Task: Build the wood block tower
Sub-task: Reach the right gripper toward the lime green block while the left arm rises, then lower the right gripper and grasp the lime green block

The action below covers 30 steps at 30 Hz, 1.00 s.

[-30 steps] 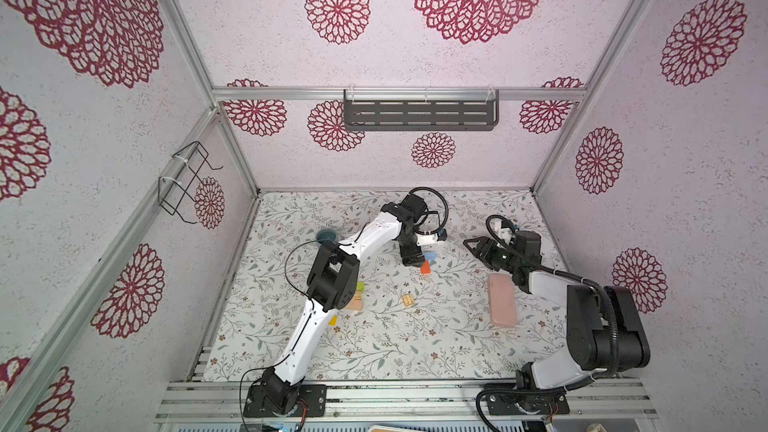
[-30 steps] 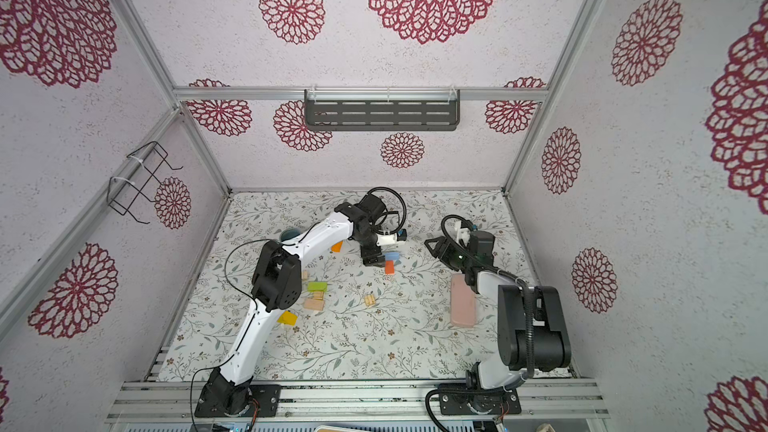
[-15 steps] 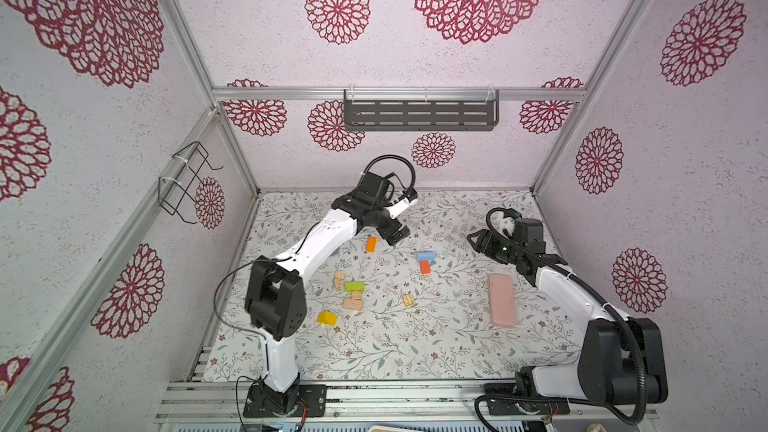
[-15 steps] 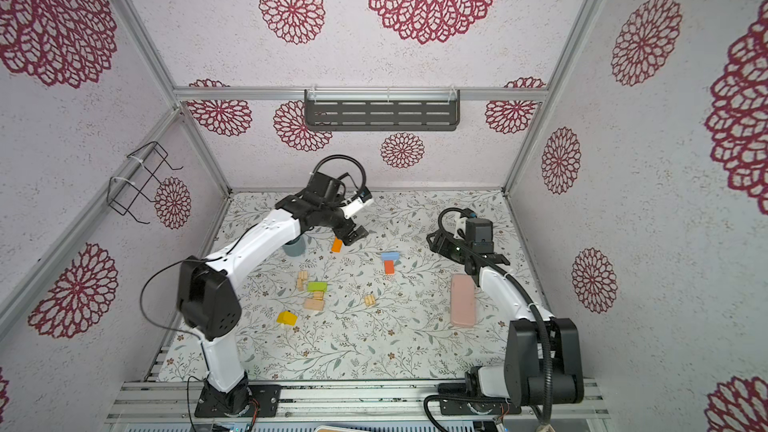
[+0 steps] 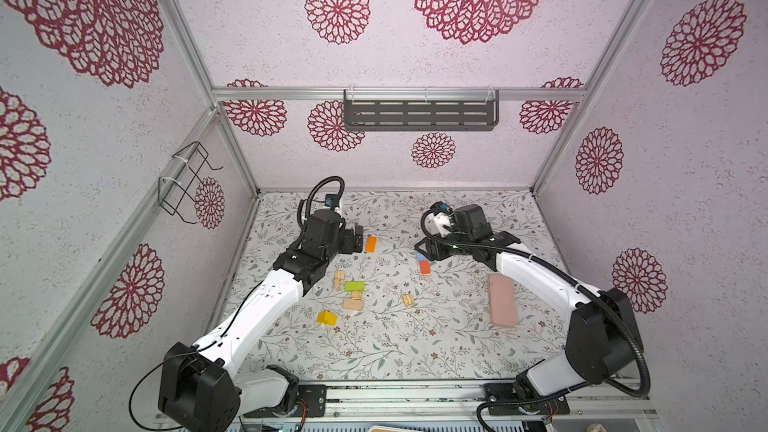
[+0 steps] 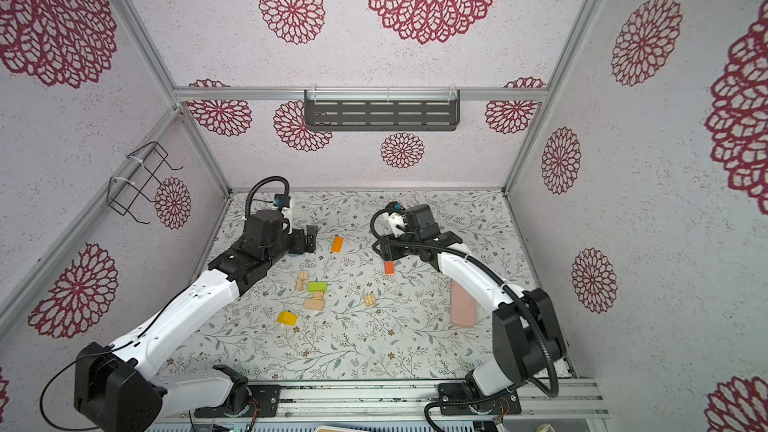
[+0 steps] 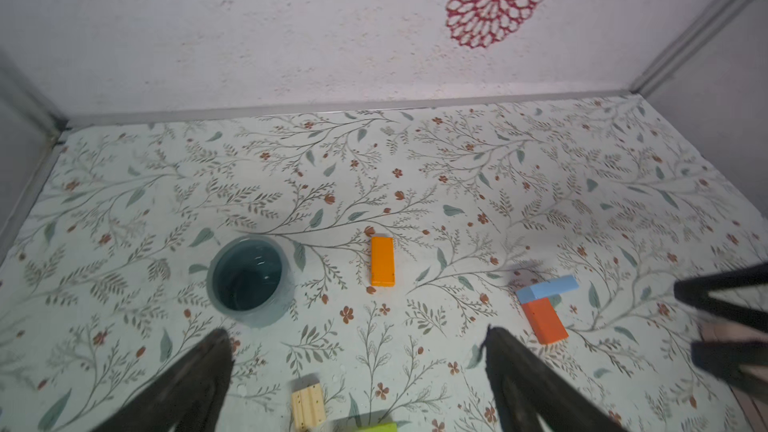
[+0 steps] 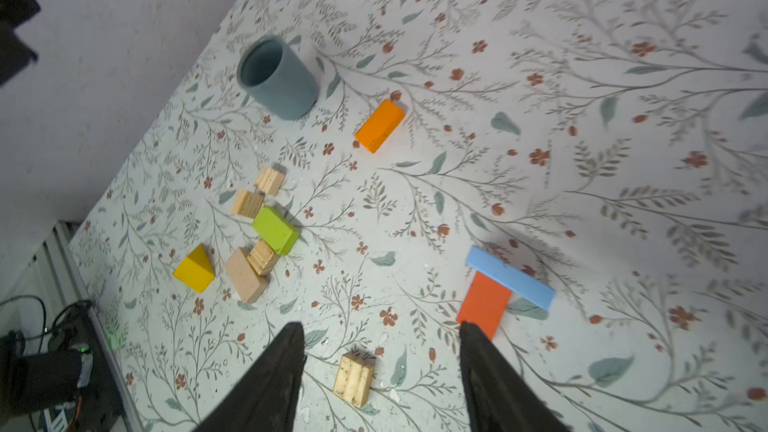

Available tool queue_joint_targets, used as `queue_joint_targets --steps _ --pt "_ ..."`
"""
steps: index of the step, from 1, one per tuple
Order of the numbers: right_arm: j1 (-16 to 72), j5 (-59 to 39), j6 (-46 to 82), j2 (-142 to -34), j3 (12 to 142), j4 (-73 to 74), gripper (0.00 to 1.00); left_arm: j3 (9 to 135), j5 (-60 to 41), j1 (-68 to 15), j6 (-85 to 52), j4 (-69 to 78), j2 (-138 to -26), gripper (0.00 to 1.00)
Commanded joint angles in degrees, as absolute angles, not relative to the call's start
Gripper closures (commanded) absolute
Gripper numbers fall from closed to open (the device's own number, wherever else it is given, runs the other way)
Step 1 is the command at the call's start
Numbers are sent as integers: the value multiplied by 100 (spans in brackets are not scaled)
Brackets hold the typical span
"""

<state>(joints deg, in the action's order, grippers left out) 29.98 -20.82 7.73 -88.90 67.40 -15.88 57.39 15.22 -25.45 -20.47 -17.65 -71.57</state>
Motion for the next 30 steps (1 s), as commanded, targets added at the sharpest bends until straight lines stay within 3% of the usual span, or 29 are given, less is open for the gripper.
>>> queue_joint_targets --steps 1,5,9,15,18,22,30 --pt "3373 -2110 182 -9265 7134 -1875 37 5270 2631 -2453 -3582 -1761 -6757 3" --pt "3842 -2213 -166 -9916 7542 -2062 34 4284 2430 -2257 -3998 -936 -6164 3" --pt "4144 -2298 -421 -10441 7878 -2153 33 3708 2876 -2251 -4228 -679 -5817 3" --pt "4500 -1949 -780 -11334 8532 -2556 42 2853 3169 -2181 -4331 360 -5548 3" --pt "4594 -1799 -821 -11711 8806 -2672 44 2674 3068 -2159 -4321 717 -5591 3" --pt "4675 -1680 -886 -12066 9055 -2727 38 2659 3017 -2118 -4257 758 -5575 3" --pt "4825 -1590 -1168 -12551 9635 -3100 38 2416 2781 -1904 -4409 979 -5437 3"
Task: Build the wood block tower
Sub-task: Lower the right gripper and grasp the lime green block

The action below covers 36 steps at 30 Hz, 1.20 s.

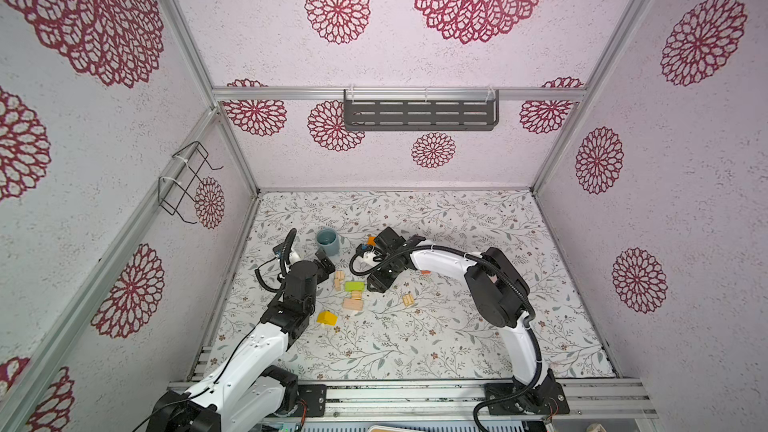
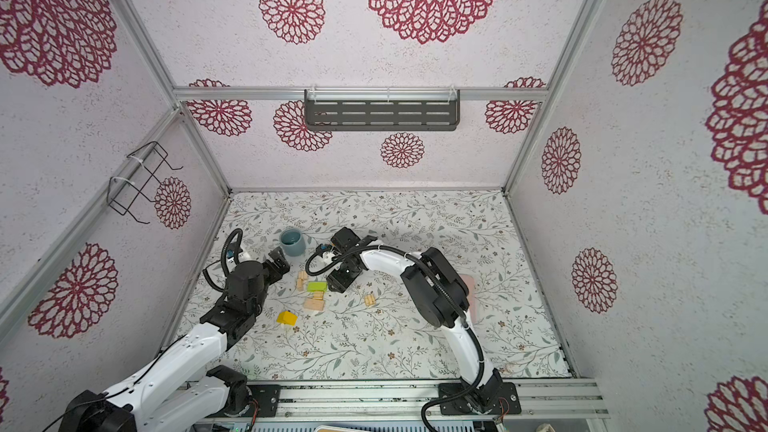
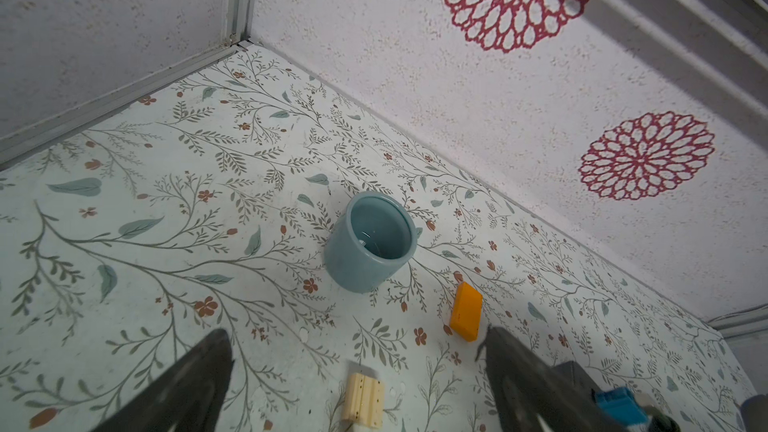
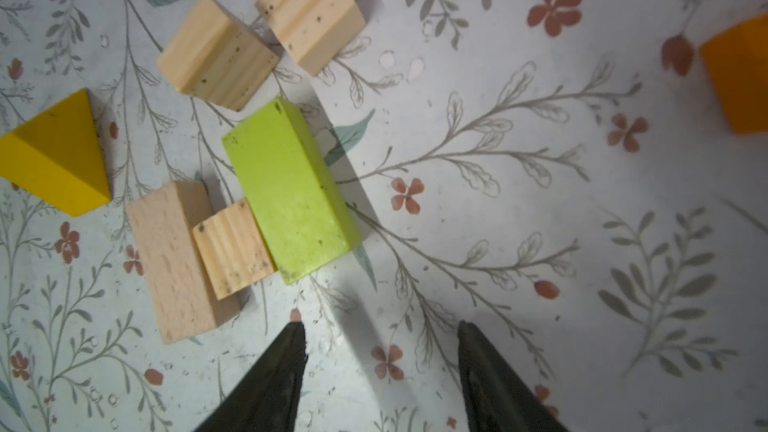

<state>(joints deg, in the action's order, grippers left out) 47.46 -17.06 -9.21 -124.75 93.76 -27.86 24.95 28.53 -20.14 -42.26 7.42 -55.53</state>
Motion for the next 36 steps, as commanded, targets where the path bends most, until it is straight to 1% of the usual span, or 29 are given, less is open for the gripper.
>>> queue_joint_targets --steps 1,10,17,26,36 --pt "4841 -1588 -1198 -12604 9698 -3154 38 2386 2745 -1875 -4428 1010 -5416 3" --pt "5022 -1584 -1484 -12683 9776 -3326 36 2278 2550 -1697 -4552 1090 -5388 3" --pt "5089 -1391 -1498 -12764 9871 -3246 36 2250 2467 -1652 -4580 1129 -5388 3" --pt "5114 -1213 -1694 -12962 10099 -3370 41 2232 2374 -1626 -4570 1178 -5405 3" --pt "5193 -1334 -1867 -13121 10366 -3462 45 2271 2215 -1575 -4537 1239 -5518 3"
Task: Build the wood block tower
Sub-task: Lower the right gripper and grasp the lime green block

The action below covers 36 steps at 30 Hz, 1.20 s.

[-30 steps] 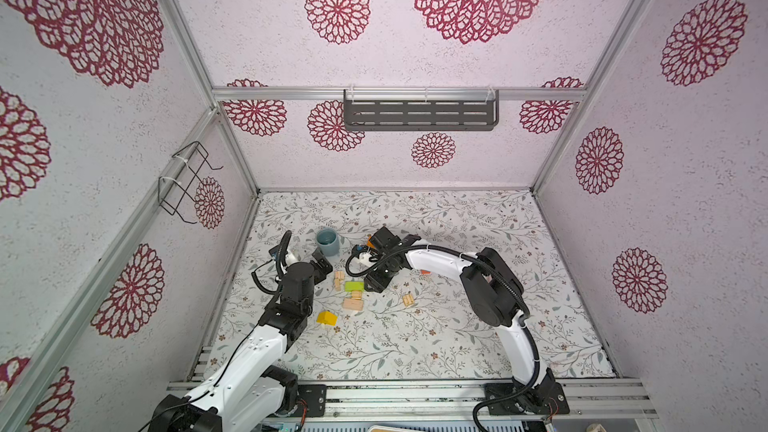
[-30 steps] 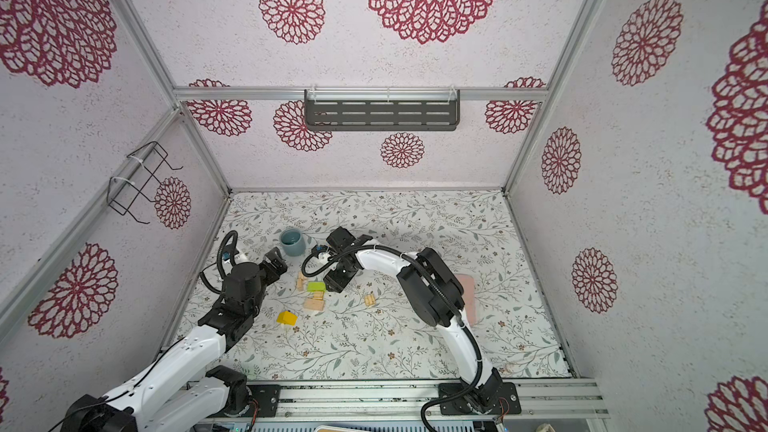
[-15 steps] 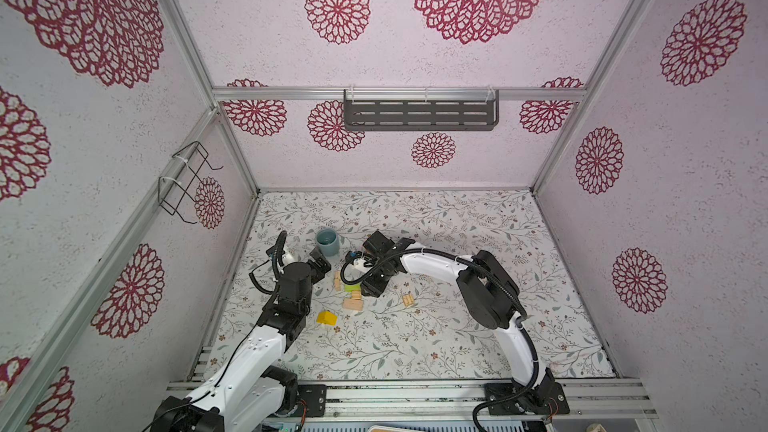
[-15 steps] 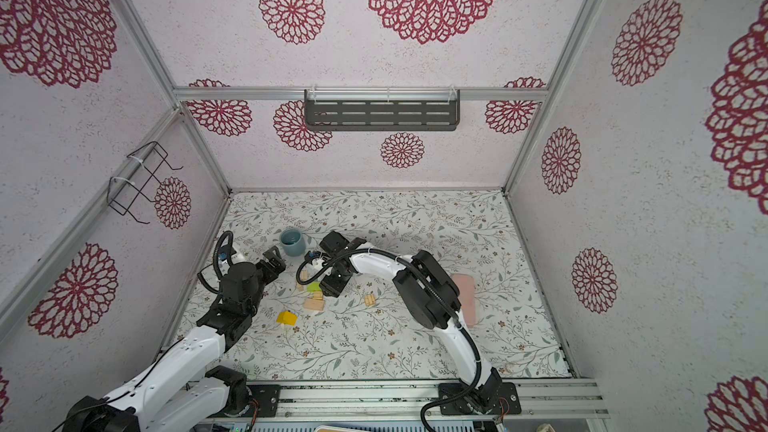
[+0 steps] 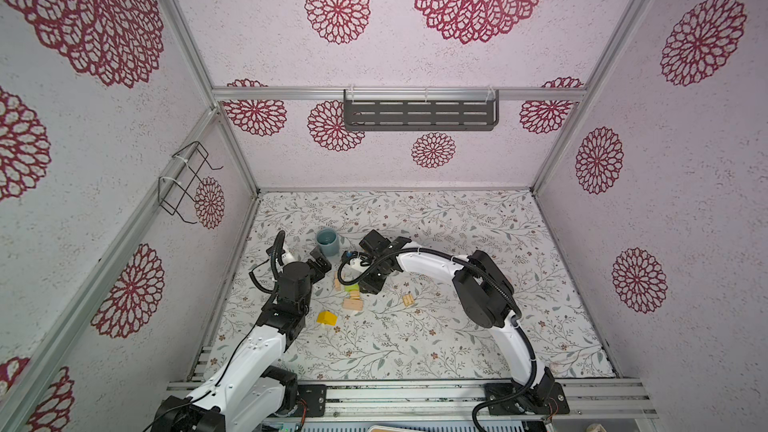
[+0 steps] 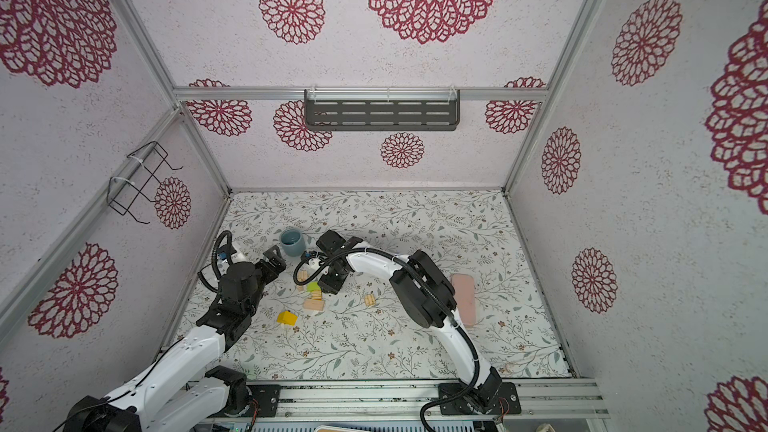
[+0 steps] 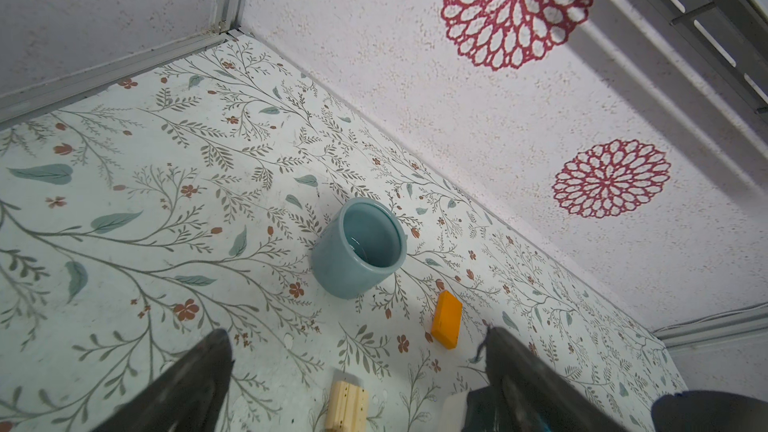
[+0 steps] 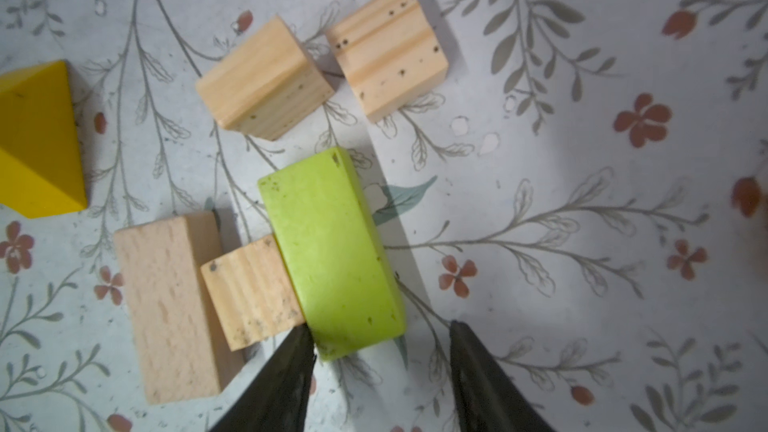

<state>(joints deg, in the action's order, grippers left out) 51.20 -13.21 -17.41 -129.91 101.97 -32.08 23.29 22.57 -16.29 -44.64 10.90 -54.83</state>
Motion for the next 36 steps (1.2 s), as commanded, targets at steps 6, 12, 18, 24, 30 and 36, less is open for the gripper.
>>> queue_joint_targets --steps 6,12,18,24,30,36 --pt "5224 -1357 -1789 -13166 10371 -3335 47 2268 2189 -1563 -4548 1248 -5546 3" --pt "5234 -1371 -1707 -13164 10371 -3270 61 2276 2162 -1547 -4557 1267 -5563 3" --pt "5238 -1371 -1653 -13100 10280 -3216 73 2259 2146 -1528 -4570 1273 -5541 3" --pt "5238 -1415 -1540 -12948 10017 -2940 82 2224 2125 -1492 -4612 1253 -5492 3" --pt "5218 -1406 -1465 -12674 9732 -2722 87 2256 2040 -1464 -4596 1107 -5331 3" --pt "5105 -1534 -1257 -12249 9361 -2422 87 2969 1120 -1169 -4563 275 -5316 3"
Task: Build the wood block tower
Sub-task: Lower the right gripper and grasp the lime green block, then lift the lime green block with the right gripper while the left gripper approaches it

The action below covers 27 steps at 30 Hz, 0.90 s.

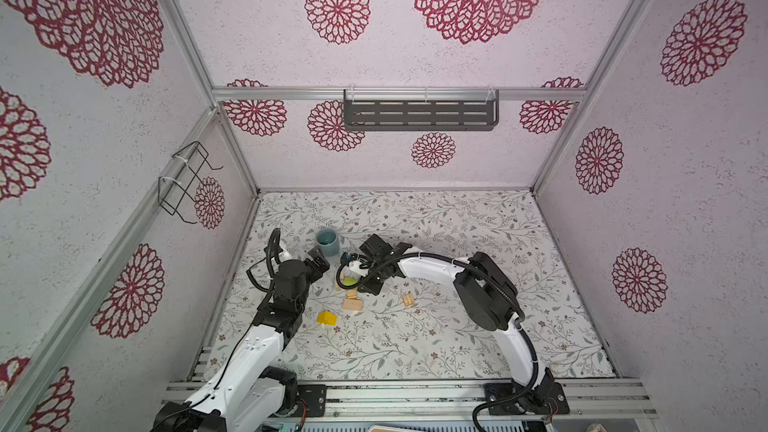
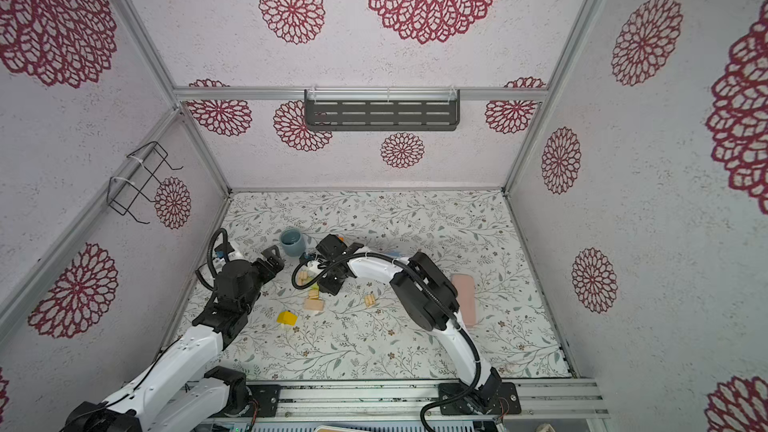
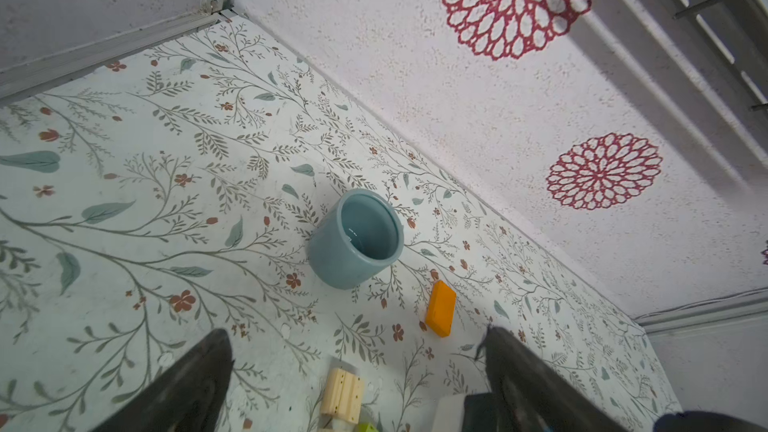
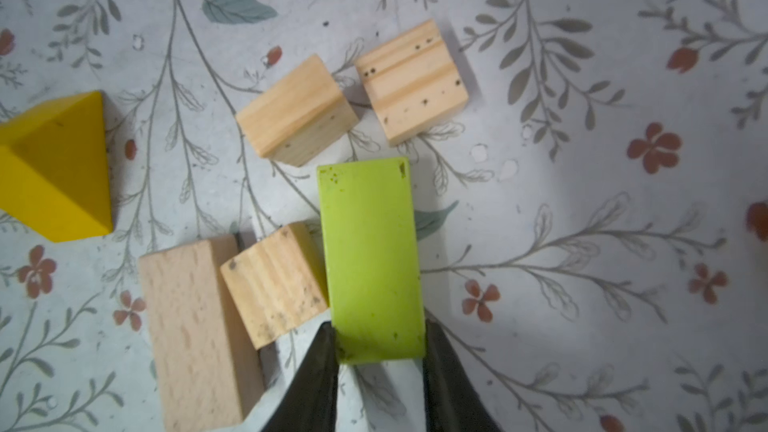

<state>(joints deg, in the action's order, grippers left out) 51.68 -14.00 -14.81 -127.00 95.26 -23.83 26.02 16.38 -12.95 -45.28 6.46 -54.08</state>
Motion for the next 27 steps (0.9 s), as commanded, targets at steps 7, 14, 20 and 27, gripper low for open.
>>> queue_joint_targets --steps 7,14,20,27 --pt "4867 -1513 -899 -11379 8494 -1862 87 3268 900 -1134 -4757 -258 -4872 2" --pt "4460 -1498 -346 -10407 7459 -1235 87 3512 364 -1134 -5044 -307 -5119 12" --pt "4133 -1462 103 -9667 6938 -935 87 3555 144 -1388 -5065 251 -5740 24" --pt "4079 -1153 688 -9153 6696 -703 87 4079 33 -2087 -5200 776 -6869 36"
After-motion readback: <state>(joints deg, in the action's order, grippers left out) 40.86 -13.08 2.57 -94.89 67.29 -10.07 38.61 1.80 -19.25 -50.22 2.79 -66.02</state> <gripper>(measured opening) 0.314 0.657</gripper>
